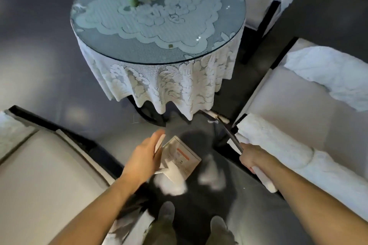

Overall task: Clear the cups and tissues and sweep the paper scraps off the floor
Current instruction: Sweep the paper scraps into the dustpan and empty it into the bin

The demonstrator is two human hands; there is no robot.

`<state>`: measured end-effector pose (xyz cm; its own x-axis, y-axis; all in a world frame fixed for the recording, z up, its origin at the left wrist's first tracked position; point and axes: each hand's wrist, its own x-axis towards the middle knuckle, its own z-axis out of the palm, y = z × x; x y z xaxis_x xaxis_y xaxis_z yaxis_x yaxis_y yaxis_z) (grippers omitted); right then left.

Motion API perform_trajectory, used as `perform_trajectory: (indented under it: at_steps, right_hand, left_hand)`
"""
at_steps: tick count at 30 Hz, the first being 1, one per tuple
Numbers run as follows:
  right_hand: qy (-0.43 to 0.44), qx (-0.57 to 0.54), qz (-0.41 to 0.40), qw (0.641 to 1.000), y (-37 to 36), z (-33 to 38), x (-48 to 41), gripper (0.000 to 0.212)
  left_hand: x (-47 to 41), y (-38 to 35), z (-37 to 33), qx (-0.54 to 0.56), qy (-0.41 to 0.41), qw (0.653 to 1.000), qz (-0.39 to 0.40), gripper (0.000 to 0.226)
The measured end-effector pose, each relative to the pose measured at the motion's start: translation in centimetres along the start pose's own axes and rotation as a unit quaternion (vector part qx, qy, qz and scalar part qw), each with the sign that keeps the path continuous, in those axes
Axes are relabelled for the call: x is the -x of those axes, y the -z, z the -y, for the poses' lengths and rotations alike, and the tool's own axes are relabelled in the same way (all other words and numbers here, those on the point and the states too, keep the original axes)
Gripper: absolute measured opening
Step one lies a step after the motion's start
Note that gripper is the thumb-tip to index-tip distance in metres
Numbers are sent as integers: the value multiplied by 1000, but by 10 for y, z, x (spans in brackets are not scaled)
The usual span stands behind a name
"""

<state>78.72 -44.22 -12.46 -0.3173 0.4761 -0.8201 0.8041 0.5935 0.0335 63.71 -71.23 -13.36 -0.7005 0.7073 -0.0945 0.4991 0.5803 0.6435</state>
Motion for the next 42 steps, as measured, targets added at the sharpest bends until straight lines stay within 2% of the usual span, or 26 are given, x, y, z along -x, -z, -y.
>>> perform_trajectory:
  at_steps: [2,5,9,12,13,15,17,20,23,25,27,30,31,38,42]
  right_hand:
    - [-6,0,4,1000,-5,10,-17,61]
    - [8,-37,41,998,-15,24,-28,45]
    - [37,-44,79,995,-39,35,-10,62]
    - [25,-176,159,971,-53,35,10,73]
    - [55,-175,173,968,-53,33,19,70]
    - [120,-175,163,964,-51,28,41,56]
    - [125,-201,118,964,-60,32,72,53]
    - [61,-211,134,966,-75,43,105,61]
    - [61,-179,129,973,-92,51,134,64]
    - [58,-204,107,971,-112,50,156,62]
    - [15,-317,126,940,-138,44,170,58]
    - [-70,-539,165,823,-176,28,196,55]
    - [-76,-569,159,803,-189,22,206,54]
    - [-126,-628,112,759,-276,-38,291,63]
    - [-171,-687,89,700,-338,-101,335,58]
  left_hand:
    - [-14,1,10,-10,-44,999,-2,63]
    - [-38,4,19,-4,-48,999,-22,62]
    - [-59,9,15,6,-51,999,-10,61]
    - [-63,7,7,43,-43,998,5,61]
    - [-63,6,5,39,-44,998,4,60]
    - [-61,6,3,26,-36,999,4,57]
    - [-55,8,4,20,-22,999,13,54]
    - [-39,13,8,25,-1,999,25,48]
    - [-12,20,11,27,-19,998,57,43]
    - [5,25,9,39,-41,995,85,44]
    - [17,29,4,42,-62,990,116,44]
    - [34,26,-10,32,-99,981,165,42]
    - [43,23,-16,29,-116,976,182,42]
    - [114,-27,-74,25,-233,937,258,43]
    - [160,-81,-137,31,-294,907,300,44]
